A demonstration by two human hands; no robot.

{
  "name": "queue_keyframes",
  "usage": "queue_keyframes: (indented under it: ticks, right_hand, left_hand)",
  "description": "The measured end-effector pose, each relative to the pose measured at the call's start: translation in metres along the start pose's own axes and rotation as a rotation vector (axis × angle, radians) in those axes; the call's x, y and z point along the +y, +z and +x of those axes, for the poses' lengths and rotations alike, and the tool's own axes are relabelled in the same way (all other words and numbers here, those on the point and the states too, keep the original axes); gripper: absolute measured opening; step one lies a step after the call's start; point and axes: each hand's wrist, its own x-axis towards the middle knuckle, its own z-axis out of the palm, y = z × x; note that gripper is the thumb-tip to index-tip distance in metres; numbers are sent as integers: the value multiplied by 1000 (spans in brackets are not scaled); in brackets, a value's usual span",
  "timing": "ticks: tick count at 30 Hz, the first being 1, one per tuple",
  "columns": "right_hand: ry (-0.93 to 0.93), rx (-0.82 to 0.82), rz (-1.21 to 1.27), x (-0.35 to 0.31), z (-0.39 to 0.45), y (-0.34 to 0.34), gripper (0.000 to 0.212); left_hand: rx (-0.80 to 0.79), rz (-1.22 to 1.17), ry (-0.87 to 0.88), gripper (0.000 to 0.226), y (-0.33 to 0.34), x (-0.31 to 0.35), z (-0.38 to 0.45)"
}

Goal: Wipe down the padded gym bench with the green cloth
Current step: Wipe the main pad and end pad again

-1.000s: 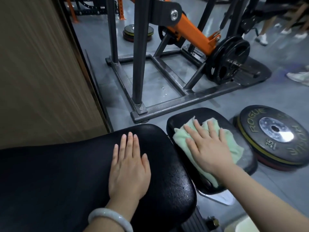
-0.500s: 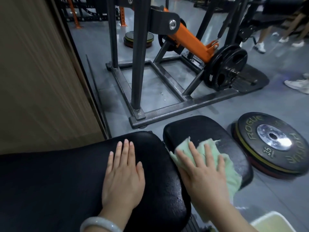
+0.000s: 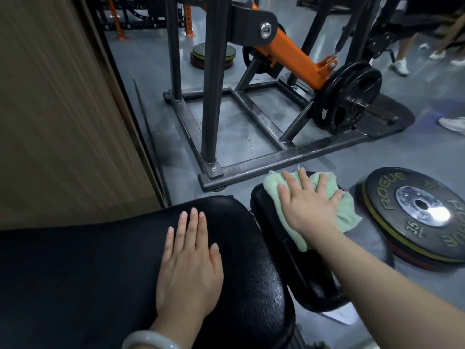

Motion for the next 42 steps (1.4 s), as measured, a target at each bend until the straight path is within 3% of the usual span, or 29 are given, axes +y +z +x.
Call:
queue_keyframes:
  ticks: [4,10,16,23,30,36,42]
  right_hand:
    - [12,9,4,1,-11,-2,55]
    - [132,-25,-100,11,-102,9,62]
    - [160,29,56,-14,-14,5,55]
    - [323,58,92,24,42,-16,54]
    - [558,109,207,68,-40,-22,57]
    - [678,203,313,31,-87,2,59]
    - [714,170,357,-9,-111,17,59]
  left_hand:
    - [-15,-5,0,57,-2,-1,-1]
    - [-14,-11,8,58,-3,-1,0]
    - [-23,1,6,57,-3,-1,-1]
    - [-2,-27,4,58,2,-2,1]
    - [-1,-42,6,58,1,0,4]
    - [-21,-19,6,59,0,0,4]
    - [-39,-12,9,59,-1,0,2]
